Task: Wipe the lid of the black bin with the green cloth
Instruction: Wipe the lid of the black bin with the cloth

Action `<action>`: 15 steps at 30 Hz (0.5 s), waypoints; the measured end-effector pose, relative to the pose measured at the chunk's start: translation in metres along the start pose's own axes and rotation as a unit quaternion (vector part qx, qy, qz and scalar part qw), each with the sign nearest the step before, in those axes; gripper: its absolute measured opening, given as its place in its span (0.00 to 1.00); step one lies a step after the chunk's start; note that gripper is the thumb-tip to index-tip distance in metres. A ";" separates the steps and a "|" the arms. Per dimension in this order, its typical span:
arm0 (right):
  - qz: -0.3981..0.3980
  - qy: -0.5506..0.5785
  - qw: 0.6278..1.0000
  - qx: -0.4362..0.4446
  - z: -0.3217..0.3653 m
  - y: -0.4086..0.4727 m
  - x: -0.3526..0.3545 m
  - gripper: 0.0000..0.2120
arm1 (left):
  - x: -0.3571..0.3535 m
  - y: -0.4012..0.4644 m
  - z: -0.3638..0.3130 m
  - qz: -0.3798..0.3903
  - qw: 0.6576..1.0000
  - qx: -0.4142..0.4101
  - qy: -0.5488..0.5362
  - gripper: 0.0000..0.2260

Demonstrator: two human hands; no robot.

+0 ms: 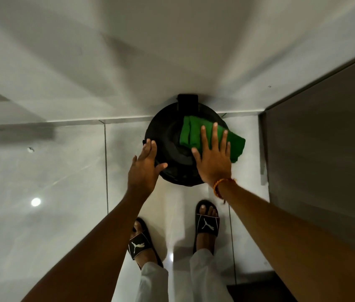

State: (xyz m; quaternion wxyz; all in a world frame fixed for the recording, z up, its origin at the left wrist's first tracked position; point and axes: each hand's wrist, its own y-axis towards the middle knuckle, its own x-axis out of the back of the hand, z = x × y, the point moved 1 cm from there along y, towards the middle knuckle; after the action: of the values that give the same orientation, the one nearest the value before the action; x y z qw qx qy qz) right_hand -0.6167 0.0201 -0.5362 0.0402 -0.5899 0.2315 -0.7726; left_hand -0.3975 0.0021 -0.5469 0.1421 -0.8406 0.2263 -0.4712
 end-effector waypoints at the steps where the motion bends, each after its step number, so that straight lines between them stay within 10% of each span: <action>1: 0.003 -0.016 1.000 0.020 0.003 -0.018 -0.007 0.33 | 0.001 -0.001 -0.001 0.001 1.000 0.001 0.003 0.35; 8: 0.047 -0.027 0.991 0.124 0.044 -0.042 -0.024 0.34 | 0.020 -0.005 -0.032 -0.164 0.954 0.066 -0.241 0.15; 15: 0.113 0.053 0.980 0.158 0.049 -0.042 0.000 0.39 | 0.033 -0.009 -0.055 -0.091 0.874 0.227 -0.420 0.13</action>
State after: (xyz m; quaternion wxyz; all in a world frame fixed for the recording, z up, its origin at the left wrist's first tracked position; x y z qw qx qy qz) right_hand -0.5624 0.0423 -0.5096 0.2076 -0.5040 0.1741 -0.8201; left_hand -0.4275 -0.0085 -0.4898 0.3670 -0.9209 -0.0457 -0.1230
